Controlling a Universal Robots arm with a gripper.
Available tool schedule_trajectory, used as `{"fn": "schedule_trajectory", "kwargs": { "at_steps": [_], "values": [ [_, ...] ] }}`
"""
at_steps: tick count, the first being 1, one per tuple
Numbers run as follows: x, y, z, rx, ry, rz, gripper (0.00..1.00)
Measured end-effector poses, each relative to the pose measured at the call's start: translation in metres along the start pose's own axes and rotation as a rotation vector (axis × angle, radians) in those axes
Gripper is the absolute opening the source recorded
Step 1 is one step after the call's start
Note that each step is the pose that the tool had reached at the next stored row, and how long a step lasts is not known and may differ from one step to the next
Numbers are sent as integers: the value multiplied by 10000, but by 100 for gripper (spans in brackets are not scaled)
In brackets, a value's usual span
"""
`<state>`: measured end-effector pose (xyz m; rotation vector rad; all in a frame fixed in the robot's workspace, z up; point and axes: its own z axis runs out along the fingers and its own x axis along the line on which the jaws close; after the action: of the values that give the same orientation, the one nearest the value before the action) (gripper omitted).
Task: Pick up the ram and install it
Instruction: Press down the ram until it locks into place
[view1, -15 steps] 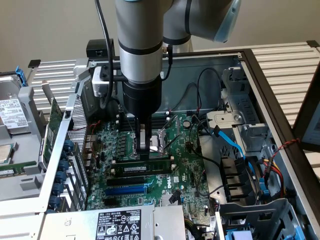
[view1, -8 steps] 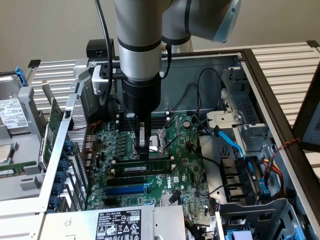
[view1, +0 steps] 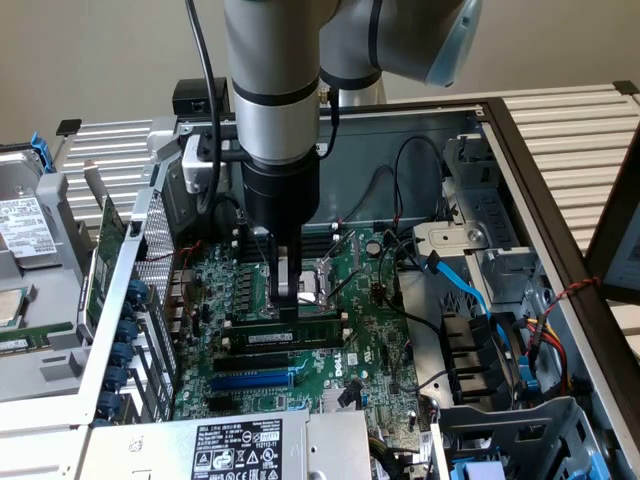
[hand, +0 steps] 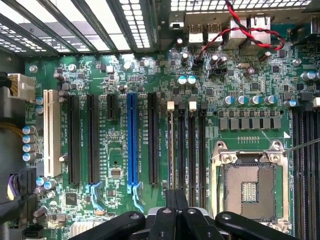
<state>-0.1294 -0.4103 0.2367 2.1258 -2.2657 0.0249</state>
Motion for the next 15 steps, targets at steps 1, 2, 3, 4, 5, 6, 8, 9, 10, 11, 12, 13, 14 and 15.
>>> {"fn": "schedule_trajectory", "kwargs": {
  "at_steps": [1,2,3,4,5,6,8,9,10,11,12,13,14,15],
  "values": [
    [0,3,6,8,-1,0,11],
    [0,5,13,18,-2,0,11],
    [-1,6,19,29,-3,-1,11],
    [-1,7,24,40,-3,0,11],
    [-1,7,30,50,-4,0,11],
    [-1,8,36,60,-4,2,11],
    [-1,9,46,73,-4,2,11],
    [-1,9,49,79,-5,3,11],
    [-2,9,53,85,-5,2,11],
    [-2,9,56,89,-6,2,11],
    [-2,9,58,92,-6,2,11],
    [-2,10,60,94,-5,2,11],
    [-2,10,61,95,-5,2,11],
    [-2,10,63,97,-5,3,11]
  ]
}}
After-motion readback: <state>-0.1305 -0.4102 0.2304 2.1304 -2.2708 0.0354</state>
